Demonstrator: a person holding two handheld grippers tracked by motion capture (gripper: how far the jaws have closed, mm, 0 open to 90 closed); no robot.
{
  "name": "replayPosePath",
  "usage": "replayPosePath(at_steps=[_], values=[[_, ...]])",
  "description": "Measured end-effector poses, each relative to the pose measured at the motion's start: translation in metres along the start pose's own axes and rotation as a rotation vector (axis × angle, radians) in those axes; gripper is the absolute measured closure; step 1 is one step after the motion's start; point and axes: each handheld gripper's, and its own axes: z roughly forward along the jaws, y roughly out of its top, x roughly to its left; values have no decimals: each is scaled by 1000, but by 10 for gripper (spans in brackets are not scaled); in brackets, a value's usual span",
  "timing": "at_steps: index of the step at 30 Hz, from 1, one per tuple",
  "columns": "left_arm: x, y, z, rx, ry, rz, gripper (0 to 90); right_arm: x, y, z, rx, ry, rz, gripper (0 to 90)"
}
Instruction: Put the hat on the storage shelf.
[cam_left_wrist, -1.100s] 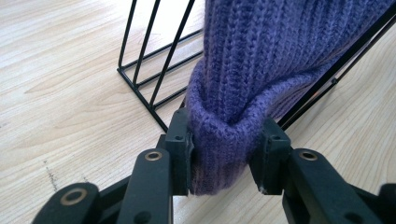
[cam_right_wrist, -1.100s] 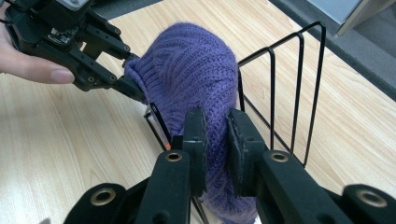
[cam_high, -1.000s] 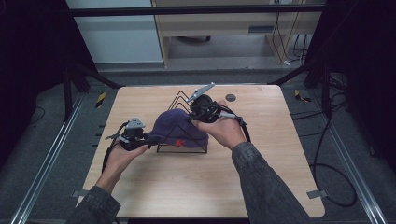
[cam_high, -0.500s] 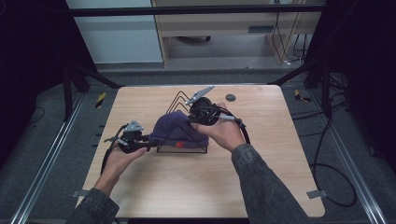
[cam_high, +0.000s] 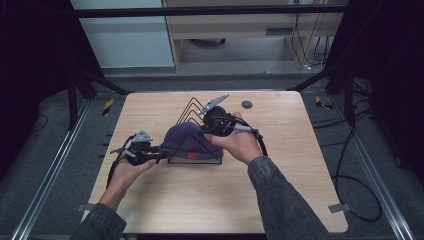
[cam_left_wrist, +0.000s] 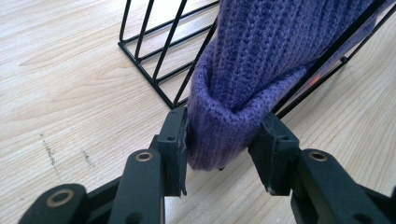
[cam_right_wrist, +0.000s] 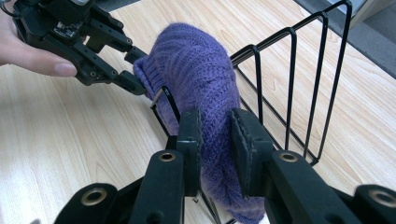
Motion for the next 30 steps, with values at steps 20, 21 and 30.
replayPosePath(at_steps=[20, 21, 30], values=[[0, -8, -3, -9, 2, -3, 587, 0, -5, -3, -1, 1, 5, 739], [-1, -9, -4, -15, 9, -4, 585, 0, -6, -3, -2, 0, 5, 739], [0, -26, -14, -27, 69, -23, 513, 1, -9, -11, -12, -2, 4, 738]])
